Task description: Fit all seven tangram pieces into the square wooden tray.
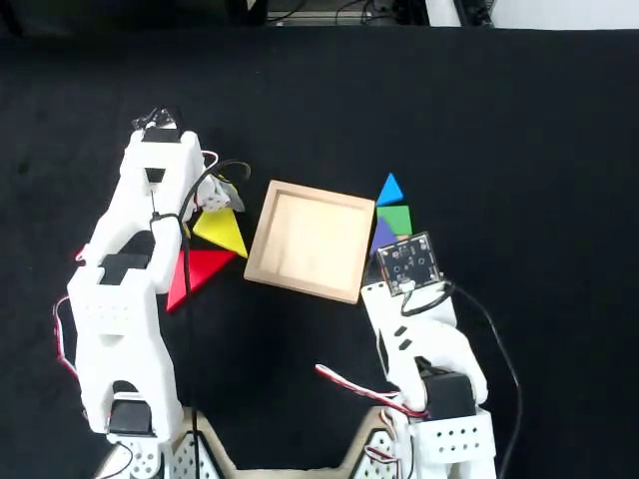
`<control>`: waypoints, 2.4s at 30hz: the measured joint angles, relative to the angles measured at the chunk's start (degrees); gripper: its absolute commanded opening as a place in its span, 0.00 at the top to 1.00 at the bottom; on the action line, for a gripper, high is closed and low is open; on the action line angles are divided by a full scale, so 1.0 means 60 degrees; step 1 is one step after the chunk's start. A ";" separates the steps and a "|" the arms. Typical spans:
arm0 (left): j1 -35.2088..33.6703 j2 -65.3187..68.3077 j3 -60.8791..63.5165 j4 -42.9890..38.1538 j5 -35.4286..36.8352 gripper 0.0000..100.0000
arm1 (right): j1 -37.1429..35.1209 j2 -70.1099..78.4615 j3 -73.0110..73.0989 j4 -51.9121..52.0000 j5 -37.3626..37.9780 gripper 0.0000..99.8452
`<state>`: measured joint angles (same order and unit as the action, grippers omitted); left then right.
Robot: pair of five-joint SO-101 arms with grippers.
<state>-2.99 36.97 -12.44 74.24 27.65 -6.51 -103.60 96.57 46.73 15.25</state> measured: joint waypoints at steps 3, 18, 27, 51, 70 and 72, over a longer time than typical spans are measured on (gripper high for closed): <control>0.0000 0.0000 0.0000 0.0000 0.0000 0.64 | 0.0000 0.0000 0.0000 0.0000 0.0000 0.99; 0.0000 0.0000 -0.0088 -0.0015 -0.0015 0.75 | 0.0000 0.0000 0.0000 0.0000 0.0000 0.99; 0.0000 0.0015 -0.0147 -0.0015 -0.0029 0.63 | 0.0000 0.0000 0.0000 0.0000 0.0000 0.99; 0.0264 -0.1289 0.2022 -0.0293 0.1744 0.61 | 0.0000 0.0000 0.0000 0.0000 0.0000 0.99; 0.0293 -0.1201 0.1905 -0.0586 0.1773 0.74 | 0.0000 0.0000 0.0000 0.0000 0.0000 0.99; 0.0293 -0.1201 0.1905 -0.0586 0.1758 0.74 | 0.0000 0.0000 0.0000 0.0000 0.0000 0.99</control>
<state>-1.23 29.76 -1.01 70.73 38.20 -6.51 -103.60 96.57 46.73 15.25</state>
